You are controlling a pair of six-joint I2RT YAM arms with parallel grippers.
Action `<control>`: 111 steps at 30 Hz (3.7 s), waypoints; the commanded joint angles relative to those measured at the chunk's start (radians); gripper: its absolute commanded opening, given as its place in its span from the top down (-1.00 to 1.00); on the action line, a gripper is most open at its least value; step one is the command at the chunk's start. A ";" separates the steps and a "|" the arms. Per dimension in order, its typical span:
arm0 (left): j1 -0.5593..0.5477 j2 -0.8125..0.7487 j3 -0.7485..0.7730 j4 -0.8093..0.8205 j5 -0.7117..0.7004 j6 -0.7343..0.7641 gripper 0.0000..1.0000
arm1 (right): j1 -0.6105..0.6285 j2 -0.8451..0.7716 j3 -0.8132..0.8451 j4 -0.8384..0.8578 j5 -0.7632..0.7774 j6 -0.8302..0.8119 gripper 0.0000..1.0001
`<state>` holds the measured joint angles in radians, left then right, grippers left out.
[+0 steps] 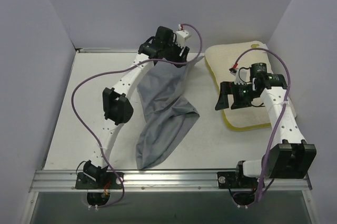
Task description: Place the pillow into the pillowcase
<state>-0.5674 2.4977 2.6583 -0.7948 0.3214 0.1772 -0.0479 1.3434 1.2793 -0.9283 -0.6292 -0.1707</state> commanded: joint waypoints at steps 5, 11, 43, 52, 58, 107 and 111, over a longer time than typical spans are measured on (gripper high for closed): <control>0.230 -0.279 -0.283 0.049 0.038 -0.101 -0.67 | 0.218 0.059 0.008 0.072 0.062 0.072 -0.87; 0.373 -0.462 -0.665 0.046 0.032 -0.033 -0.64 | 0.339 0.212 0.093 0.158 0.183 0.170 -0.80; -0.095 0.236 -0.055 0.252 -0.002 -0.162 -0.52 | -0.081 0.008 0.088 0.043 0.080 0.186 -0.74; 0.003 -0.078 -0.122 0.315 -0.016 -0.227 1.00 | -0.079 0.023 0.065 0.046 0.033 0.177 -0.70; 0.395 -0.560 -0.624 0.309 0.073 -0.305 1.00 | 0.069 0.043 -0.007 0.114 0.043 0.178 -0.61; 0.968 -0.658 -1.502 0.100 -0.210 0.300 0.59 | 0.448 1.052 1.030 0.255 0.414 0.166 -0.02; 0.985 -0.759 -1.480 0.026 -0.079 0.321 0.01 | 0.399 0.780 0.826 0.244 0.552 0.134 -0.79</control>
<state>0.4160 1.8194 1.1778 -0.6884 0.1497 0.4675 0.3920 2.3619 2.1593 -0.6487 -0.1944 -0.0139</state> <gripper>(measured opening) 0.400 0.857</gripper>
